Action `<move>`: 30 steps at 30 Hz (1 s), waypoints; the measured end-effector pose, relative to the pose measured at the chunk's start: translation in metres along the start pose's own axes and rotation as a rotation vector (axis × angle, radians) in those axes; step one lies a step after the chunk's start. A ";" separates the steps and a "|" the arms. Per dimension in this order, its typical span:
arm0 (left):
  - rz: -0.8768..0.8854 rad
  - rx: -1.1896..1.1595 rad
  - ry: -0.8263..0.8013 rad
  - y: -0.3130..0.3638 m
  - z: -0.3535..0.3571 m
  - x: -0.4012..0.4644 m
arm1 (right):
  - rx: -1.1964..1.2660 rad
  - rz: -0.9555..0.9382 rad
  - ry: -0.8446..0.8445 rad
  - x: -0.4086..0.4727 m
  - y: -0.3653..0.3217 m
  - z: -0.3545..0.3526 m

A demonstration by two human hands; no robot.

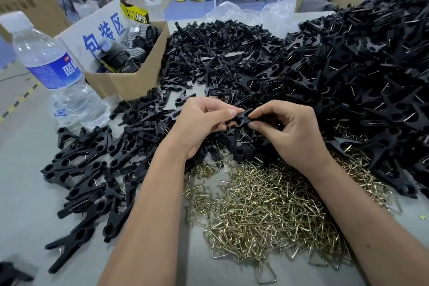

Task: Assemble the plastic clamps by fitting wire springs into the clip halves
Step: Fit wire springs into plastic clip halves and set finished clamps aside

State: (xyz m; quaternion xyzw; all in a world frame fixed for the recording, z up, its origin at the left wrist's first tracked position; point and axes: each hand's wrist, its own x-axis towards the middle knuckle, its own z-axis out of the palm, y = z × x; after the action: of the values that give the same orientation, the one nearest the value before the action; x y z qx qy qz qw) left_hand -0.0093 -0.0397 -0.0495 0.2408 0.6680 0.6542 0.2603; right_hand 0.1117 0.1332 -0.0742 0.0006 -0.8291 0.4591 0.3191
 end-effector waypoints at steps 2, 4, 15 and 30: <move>0.007 0.006 -0.009 0.000 0.000 0.000 | 0.005 0.005 -0.007 0.000 0.000 0.000; 0.012 0.018 -0.009 -0.001 0.001 0.000 | 0.010 0.010 -0.008 0.000 0.001 -0.001; 0.026 0.023 -0.044 -0.003 0.001 0.000 | 0.073 0.025 -0.043 0.000 0.002 -0.001; 0.046 -0.021 -0.048 -0.009 -0.003 0.006 | 0.114 0.050 -0.028 -0.001 -0.003 0.002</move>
State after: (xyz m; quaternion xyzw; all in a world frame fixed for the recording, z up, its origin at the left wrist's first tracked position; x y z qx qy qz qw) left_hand -0.0151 -0.0381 -0.0589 0.2689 0.6489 0.6612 0.2634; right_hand 0.1119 0.1297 -0.0732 0.0045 -0.8058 0.5133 0.2953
